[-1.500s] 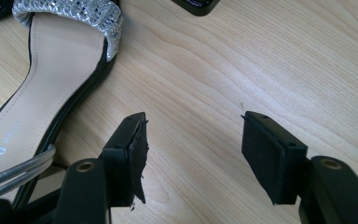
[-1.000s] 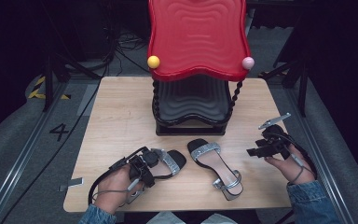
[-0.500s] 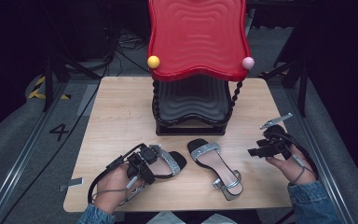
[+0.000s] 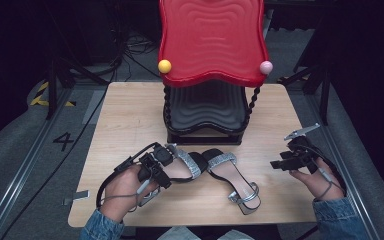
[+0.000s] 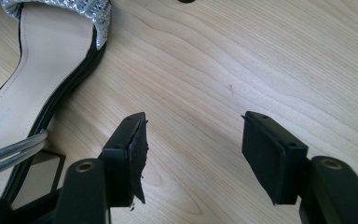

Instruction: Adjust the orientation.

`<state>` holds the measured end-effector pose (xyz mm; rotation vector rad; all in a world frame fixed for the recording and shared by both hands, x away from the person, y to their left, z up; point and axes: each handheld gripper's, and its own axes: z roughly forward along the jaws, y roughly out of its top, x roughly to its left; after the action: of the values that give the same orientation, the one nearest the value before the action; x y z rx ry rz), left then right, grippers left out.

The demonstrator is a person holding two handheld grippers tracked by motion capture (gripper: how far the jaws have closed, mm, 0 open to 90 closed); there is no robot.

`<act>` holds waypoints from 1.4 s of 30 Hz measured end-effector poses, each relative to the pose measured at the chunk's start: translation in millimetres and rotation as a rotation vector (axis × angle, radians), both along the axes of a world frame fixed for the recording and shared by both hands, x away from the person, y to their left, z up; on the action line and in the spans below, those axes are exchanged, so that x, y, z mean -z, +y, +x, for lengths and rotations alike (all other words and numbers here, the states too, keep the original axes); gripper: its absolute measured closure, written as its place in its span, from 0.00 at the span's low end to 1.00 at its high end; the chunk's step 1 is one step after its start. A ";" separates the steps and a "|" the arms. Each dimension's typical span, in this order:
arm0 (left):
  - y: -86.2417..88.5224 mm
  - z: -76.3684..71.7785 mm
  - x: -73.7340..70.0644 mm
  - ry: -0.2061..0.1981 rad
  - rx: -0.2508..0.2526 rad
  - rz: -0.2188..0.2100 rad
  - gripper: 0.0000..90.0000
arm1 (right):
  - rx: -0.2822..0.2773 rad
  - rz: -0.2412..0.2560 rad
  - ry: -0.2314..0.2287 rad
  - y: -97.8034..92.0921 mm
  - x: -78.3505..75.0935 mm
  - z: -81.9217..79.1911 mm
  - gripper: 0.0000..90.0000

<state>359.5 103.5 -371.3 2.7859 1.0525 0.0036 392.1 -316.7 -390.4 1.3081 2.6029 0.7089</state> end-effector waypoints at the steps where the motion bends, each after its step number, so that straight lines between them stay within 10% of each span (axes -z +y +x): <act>1: -0.7 1.0 -7.4 -0.018 0.001 -0.005 0.48 | 0.002 0.000 -0.003 -0.8 -0.6 -0.3 0.45; 42: -25.7 16.4 -171.4 -0.248 0.054 -0.131 0.48 | 0.034 0.051 0.003 -18.2 -1.9 -12.1 0.46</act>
<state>375.9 77.8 -200.0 2.6109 0.8838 0.2572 380.0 -334.8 -388.5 1.3657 2.5748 0.7726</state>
